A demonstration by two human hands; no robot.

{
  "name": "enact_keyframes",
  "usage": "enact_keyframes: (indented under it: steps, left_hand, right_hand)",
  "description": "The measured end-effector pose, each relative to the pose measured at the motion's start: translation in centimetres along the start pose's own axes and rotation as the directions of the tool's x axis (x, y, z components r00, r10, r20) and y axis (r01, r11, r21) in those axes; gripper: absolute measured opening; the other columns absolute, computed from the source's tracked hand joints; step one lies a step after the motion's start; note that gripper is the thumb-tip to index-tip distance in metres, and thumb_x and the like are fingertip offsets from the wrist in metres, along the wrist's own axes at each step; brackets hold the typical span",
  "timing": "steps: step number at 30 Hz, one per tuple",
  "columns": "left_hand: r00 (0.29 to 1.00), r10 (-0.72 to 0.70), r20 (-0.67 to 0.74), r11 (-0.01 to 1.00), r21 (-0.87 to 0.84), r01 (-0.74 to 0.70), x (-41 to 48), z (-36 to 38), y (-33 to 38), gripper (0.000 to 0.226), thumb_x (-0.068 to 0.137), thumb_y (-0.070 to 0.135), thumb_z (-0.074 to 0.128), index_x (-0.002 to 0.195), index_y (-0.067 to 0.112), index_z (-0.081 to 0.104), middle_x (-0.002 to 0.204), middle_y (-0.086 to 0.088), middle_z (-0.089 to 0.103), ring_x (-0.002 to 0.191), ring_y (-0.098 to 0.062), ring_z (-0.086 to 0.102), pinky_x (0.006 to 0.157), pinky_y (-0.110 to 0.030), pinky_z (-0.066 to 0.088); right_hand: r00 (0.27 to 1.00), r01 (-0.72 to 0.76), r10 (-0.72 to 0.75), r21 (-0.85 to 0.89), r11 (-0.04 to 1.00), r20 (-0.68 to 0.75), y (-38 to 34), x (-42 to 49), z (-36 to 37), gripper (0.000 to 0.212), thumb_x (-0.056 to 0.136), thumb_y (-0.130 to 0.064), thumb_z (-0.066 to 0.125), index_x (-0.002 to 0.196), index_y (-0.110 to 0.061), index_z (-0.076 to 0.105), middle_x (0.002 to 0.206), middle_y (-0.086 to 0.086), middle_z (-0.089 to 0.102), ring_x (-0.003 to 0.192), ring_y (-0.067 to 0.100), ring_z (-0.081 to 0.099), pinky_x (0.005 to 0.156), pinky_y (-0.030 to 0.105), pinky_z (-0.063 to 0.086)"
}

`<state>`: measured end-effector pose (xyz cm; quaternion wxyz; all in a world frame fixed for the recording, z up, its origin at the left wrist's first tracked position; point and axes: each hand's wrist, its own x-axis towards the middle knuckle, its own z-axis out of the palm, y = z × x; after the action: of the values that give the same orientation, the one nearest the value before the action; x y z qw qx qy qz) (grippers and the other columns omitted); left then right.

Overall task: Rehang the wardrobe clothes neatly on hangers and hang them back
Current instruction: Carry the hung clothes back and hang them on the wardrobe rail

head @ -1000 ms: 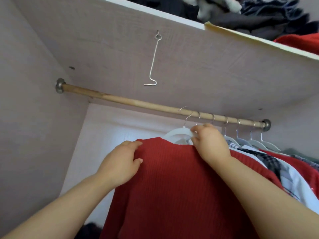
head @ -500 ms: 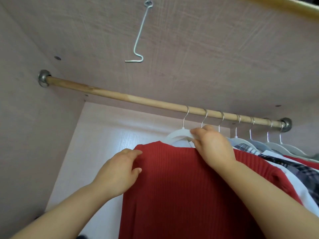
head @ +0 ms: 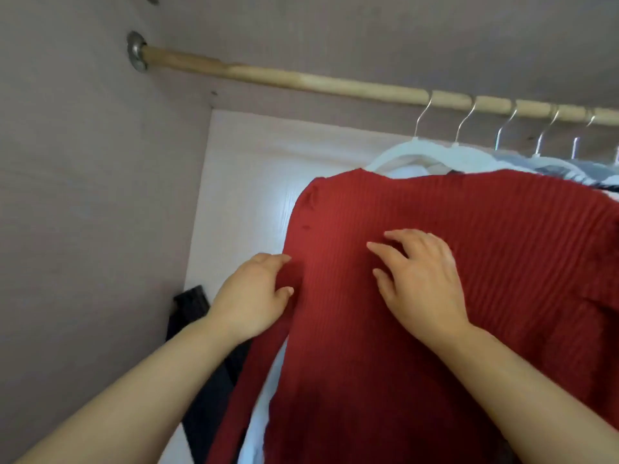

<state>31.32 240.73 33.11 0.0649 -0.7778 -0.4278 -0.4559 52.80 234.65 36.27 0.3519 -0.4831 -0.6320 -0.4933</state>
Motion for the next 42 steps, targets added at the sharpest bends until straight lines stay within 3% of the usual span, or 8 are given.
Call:
enact_keyframes:
  steps: [8, 11, 13, 17, 23, 30, 36, 42]
  left_hand:
    - [0.918, -0.304, 0.253, 0.945, 0.204, 0.257, -15.7, 3.5, -6.8, 0.059, 0.089, 0.03, 0.055, 0.142, 0.02, 0.031, 0.14, -0.004, 0.039, 0.126, -0.024, 0.041, 0.102, -0.032, 0.036]
    - [0.819, -0.469, 0.332, 0.879, 0.268, 0.395, -23.1, 4.9, -8.9, 0.057, 0.091, 0.03, 0.051, 0.142, 0.021, 0.029, 0.142, -0.003, 0.036, 0.127, -0.024, 0.038, 0.104, -0.034, 0.034]
    - [0.74, -0.573, 0.352, 0.817, 0.314, 0.483, -28.2, 5.3, -9.7, 0.055, 0.091, 0.03, 0.049, 0.142, 0.022, 0.03, 0.141, -0.003, 0.037, 0.126, -0.023, 0.038, 0.105, -0.034, 0.033]
    - [0.519, -0.794, 0.316, 0.607, 0.402, 0.685, -38.8, 4.4, -8.8, 0.055, 0.092, 0.031, 0.046, 0.142, 0.022, 0.027, 0.142, -0.003, 0.035, 0.127, -0.022, 0.036, 0.103, -0.032, 0.03]
    - [0.033, -0.995, 0.097, 0.078, 0.504, 0.86, -53.7, 0.7, -1.1, 0.053, 0.089, 0.031, 0.05, 0.138, 0.022, 0.033, 0.141, -0.004, 0.037, 0.129, -0.024, 0.037, 0.105, -0.034, 0.032]
    - [-0.393, -0.882, -0.262, -0.466, 0.356, 0.81, -66.2, -5.4, 13.6, 0.054, 0.09, 0.032, 0.051, 0.139, 0.023, 0.031, 0.139, -0.003, 0.039, 0.128, -0.024, 0.038, 0.103, -0.037, 0.034]
    - [-0.607, -0.644, -0.466, -0.715, 0.083, 0.694, -73.1, -10.0, 25.3, 0.054, 0.092, 0.033, 0.049, 0.141, 0.023, 0.029, 0.142, -0.001, 0.038, 0.127, -0.025, 0.04, 0.1, -0.037, 0.037]
    - [-0.693, -0.478, -0.541, -0.774, -0.114, 0.623, -80.1, -15.3, 33.1, 0.054, 0.093, 0.033, 0.047, 0.142, 0.021, 0.027, 0.144, 0.0, 0.035, 0.13, -0.021, 0.036, 0.105, -0.034, 0.034]
  right_hand:
    - [0.88, -0.103, -0.084, 0.36, 0.927, 0.468, -14.4, -14.7, 5.6, 0.045, 0.058, -0.015, 0.084, 0.101, -0.014, 0.071, 0.1, 0.007, 0.067, 0.095, 0.029, 0.064, 0.086, 0.044, 0.05]
    - [0.78, -0.148, -0.166, 0.435, 0.888, 0.604, -18.6, -19.8, 6.9, 0.044, 0.065, -0.02, 0.081, 0.108, -0.014, 0.069, 0.107, 0.007, 0.065, 0.1, 0.029, 0.062, 0.089, 0.041, 0.048]
    - [0.698, -0.157, -0.265, 0.503, 0.85, 0.665, -21.3, -22.9, 7.3, 0.044, 0.08, -0.027, 0.068, 0.122, -0.019, 0.059, 0.123, 0.003, 0.056, 0.115, 0.026, 0.052, 0.1, 0.037, 0.037]
    - [0.548, -0.105, -0.518, 0.668, 0.736, 0.657, -26.4, -29.4, 7.1, 0.044, 0.093, -0.039, 0.045, 0.136, -0.031, 0.038, 0.137, -0.008, 0.039, 0.128, 0.014, 0.033, 0.107, 0.027, 0.022]
    - [0.294, 0.016, -0.866, 0.904, 0.427, 0.404, -33.2, -37.8, 1.6, 0.045, 0.089, -0.04, 0.048, 0.133, -0.034, 0.041, 0.132, -0.011, 0.044, 0.124, 0.012, 0.039, 0.102, 0.024, 0.028]
    - [0.032, 0.118, -0.998, 0.991, -0.057, -0.061, -40.2, -43.1, -11.3, 0.045, 0.091, -0.036, 0.048, 0.135, -0.031, 0.041, 0.131, -0.007, 0.045, 0.121, 0.018, 0.042, 0.101, 0.028, 0.031]
    - [-0.08, 0.142, -0.915, 0.904, -0.404, -0.396, -44.8, -44.8, -25.1, 0.044, 0.089, -0.037, 0.049, 0.133, -0.032, 0.043, 0.13, -0.007, 0.047, 0.121, 0.016, 0.043, 0.099, 0.026, 0.033]
    - [-0.108, 0.186, -0.813, 0.792, -0.582, -0.572, -49.5, -46.9, -38.1, 0.044, 0.091, -0.029, 0.043, 0.134, -0.03, 0.04, 0.132, -0.008, 0.044, 0.122, 0.015, 0.039, 0.1, 0.025, 0.031]
